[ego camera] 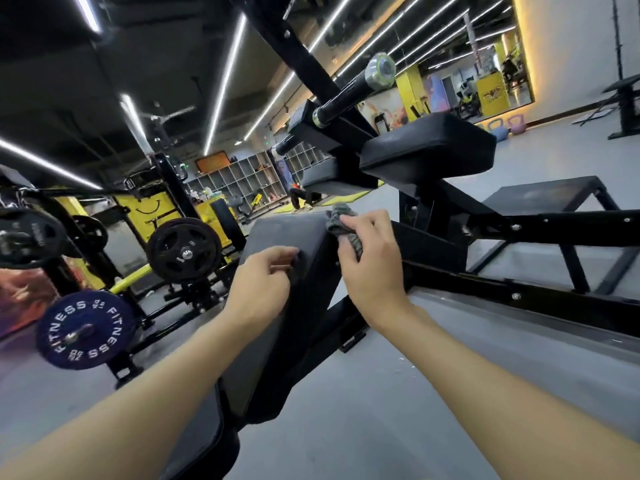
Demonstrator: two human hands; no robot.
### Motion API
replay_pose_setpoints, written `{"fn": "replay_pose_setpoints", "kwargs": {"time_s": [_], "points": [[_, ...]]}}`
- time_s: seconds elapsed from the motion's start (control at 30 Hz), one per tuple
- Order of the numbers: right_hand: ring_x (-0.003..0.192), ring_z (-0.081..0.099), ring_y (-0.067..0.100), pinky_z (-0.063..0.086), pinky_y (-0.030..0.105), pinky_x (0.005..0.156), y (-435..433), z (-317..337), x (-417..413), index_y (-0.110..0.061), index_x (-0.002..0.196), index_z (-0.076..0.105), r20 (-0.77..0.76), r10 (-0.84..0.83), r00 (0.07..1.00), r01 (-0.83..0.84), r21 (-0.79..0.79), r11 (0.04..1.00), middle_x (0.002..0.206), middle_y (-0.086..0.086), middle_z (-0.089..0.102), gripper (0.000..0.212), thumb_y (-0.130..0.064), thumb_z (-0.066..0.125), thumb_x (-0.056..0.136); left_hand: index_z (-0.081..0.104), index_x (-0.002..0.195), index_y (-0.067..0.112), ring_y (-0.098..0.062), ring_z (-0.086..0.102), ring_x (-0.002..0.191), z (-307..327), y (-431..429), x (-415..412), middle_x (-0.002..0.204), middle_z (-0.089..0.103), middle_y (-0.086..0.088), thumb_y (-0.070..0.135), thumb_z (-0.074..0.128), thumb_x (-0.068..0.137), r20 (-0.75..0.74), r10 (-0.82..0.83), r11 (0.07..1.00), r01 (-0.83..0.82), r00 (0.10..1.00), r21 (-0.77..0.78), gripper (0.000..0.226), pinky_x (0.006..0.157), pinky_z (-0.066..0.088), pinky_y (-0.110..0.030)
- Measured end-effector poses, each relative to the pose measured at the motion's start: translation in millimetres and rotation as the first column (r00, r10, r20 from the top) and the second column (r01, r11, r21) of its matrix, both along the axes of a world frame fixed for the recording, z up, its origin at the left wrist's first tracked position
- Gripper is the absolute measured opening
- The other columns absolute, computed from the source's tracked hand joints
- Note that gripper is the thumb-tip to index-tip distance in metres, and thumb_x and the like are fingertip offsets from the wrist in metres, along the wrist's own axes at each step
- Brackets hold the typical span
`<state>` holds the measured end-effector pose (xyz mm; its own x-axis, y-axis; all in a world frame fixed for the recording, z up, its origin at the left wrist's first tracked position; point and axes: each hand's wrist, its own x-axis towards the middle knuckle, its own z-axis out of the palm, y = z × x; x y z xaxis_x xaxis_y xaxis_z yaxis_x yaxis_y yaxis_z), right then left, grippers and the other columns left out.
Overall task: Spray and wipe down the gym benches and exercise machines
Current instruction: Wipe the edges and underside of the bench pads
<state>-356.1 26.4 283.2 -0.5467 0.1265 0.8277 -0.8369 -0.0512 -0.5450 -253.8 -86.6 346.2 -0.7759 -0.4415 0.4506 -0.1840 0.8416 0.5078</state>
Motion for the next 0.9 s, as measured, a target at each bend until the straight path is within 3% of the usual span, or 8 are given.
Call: {"fn": "replay_pose_setpoints", "kwargs": {"time_s": [0.07, 0.2, 0.33, 0.47, 0.6, 0.7, 0.8, 0.9], "points": [[0.08, 0.048, 0.005, 0.046, 0.013, 0.073, -13, -16, 11, -0.001, 0.11, 0.066, -0.042, -0.043, 0.998, 0.044, 0.015, 0.999, 0.102, 0.007, 0.051, 0.02, -0.003, 0.059, 0.091, 0.071, 0.121, 0.019, -0.008, 0.064, 0.111, -1, -2, 4, 0.113, 0.072, 0.007, -0.013, 0.04, 0.081, 0.005, -0.026, 0.999, 0.026, 1.0, 0.032, 0.06, 0.107, 0.047, -0.031], [0.072, 0.054, 0.024, 0.053, 0.041, 0.056, -15, -45, 35, -0.003, 0.104, 0.066, -0.274, 0.034, 0.961, 0.05, 0.294, 0.954, 0.092, 0.009, 0.051, 0.023, -0.015, 0.048, 0.094, 0.07, 0.125, 0.019, -0.009, 0.059, 0.122, 0, -2, 13, 0.123, 0.07, 0.005, -0.009, 0.043, 0.084, 0.032, -0.036, 0.996, 0.034, 0.999, 0.081, 0.056, 0.114, 0.041, -0.036], [0.074, 0.056, 0.025, 0.052, 0.039, 0.062, -19, -21, 16, 0.0, 0.101, 0.066, -0.178, -0.097, 0.979, 0.112, 0.081, 0.99, 0.094, 0.011, 0.052, 0.022, -0.008, 0.048, 0.09, 0.058, 0.141, 0.022, -0.005, 0.045, 0.134, 1, 0, 19, 0.139, 0.058, 0.012, -0.007, 0.042, 0.088, 0.122, -0.084, 0.994, 0.075, 0.989, 0.081, 0.063, 0.117, 0.031, -0.027], [0.072, 0.054, 0.026, 0.051, 0.036, 0.061, -50, -73, 58, 0.002, 0.101, 0.066, -0.179, -0.06, 0.982, 0.079, 0.103, 0.992, 0.089, 0.01, 0.05, 0.021, -0.007, 0.049, 0.093, 0.06, 0.134, 0.017, 0.0, 0.046, 0.122, -11, -8, 30, 0.127, 0.056, 0.01, -0.013, 0.039, 0.087, 0.09, -0.097, 0.995, 0.093, 0.991, 0.043, 0.059, 0.094, 0.033, -0.007], [0.068, 0.05, 0.023, 0.05, 0.038, 0.05, -48, -98, 68, -0.002, 0.095, 0.063, -0.284, 0.04, 0.958, 0.048, 0.296, 0.954, 0.091, 0.007, 0.047, 0.015, -0.009, 0.049, 0.092, 0.068, 0.11, 0.024, -0.017, 0.062, 0.112, -45, -52, 61, 0.113, 0.068, 0.005, -0.003, 0.039, 0.082, 0.131, 0.038, 0.999, -0.04, 0.991, 0.01, 0.049, 0.097, 0.05, -0.032], [0.071, 0.052, 0.023, 0.049, 0.035, 0.052, -56, -87, 65, -0.002, 0.098, 0.064, -0.217, -0.076, 0.973, 0.112, 0.158, 0.981, 0.104, 0.005, 0.045, 0.02, -0.01, 0.047, 0.09, 0.065, 0.124, 0.024, -0.015, 0.062, 0.111, -69, -69, 84, 0.114, 0.068, 0.004, -0.011, 0.035, 0.083, 0.199, 0.056, 0.998, -0.058, 0.978, 0.004, 0.061, 0.08, 0.047, -0.023], [0.072, 0.052, 0.022, 0.045, 0.029, 0.058, -88, -112, 97, -0.002, 0.099, 0.065, -0.073, -0.134, 0.988, 0.136, 0.024, 0.99, 0.101, 0.005, 0.047, 0.02, -0.009, 0.049, 0.091, 0.063, 0.132, 0.02, -0.008, 0.06, 0.12, -89, -75, 97, 0.124, 0.066, 0.005, -0.014, 0.035, 0.077, 0.13, -0.024, 1.0, 0.023, 0.991, 0.013, 0.07, 0.095, 0.049, -0.021], [0.07, 0.05, 0.022, 0.044, 0.028, 0.053, -107, -156, 133, -0.004, 0.094, 0.066, -0.206, -0.122, 0.971, 0.154, 0.144, 0.978, 0.091, 0.004, 0.047, 0.014, -0.005, 0.053, 0.088, 0.06, 0.136, 0.012, 0.009, 0.053, 0.117, -102, -81, 105, 0.137, 0.055, 0.007, -0.022, 0.036, 0.078, 0.115, -0.084, 0.995, 0.09, 0.99, -0.043, 0.072, 0.102, 0.037, -0.006]]}}
